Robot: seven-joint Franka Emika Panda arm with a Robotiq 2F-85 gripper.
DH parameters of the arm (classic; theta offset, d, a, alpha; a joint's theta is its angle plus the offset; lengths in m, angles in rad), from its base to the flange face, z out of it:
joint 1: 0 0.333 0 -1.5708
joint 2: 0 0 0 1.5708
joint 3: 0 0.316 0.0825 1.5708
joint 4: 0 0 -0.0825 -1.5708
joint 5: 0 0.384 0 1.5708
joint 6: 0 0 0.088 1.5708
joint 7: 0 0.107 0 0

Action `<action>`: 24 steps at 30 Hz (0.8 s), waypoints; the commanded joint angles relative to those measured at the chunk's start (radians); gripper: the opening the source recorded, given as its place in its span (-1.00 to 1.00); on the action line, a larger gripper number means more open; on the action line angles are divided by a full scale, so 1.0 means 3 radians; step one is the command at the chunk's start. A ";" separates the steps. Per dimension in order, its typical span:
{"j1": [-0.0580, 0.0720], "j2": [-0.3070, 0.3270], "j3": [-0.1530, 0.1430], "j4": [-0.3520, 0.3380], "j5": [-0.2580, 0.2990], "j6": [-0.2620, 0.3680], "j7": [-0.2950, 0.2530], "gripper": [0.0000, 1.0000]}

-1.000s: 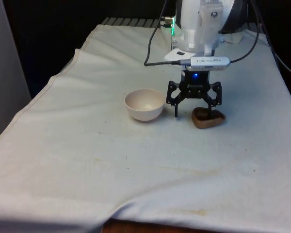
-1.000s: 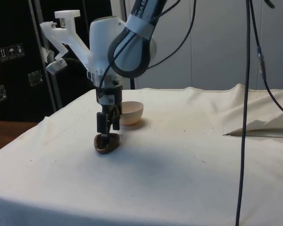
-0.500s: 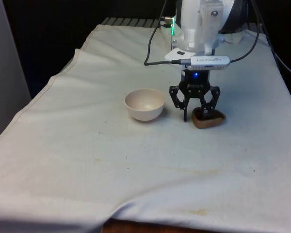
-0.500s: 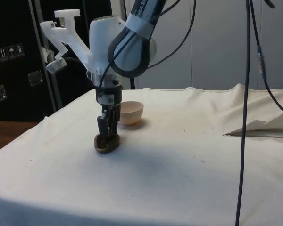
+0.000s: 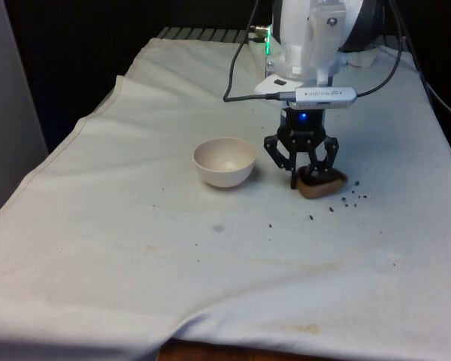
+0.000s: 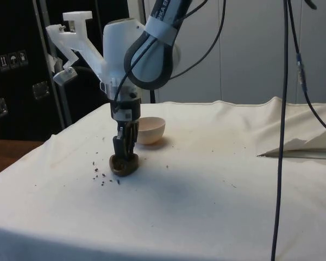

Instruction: Pour the coffee beans from the cup into the bowl.

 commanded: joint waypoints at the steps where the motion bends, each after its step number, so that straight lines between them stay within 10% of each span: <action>1: 0.0000 0.0000 0.0000 0.0000 0.0000 0.0000 0.0000 -0.94; 24: 0.0000 -0.0167 0.0000 -0.0020 0.0007 -0.0127 0.0017 -0.94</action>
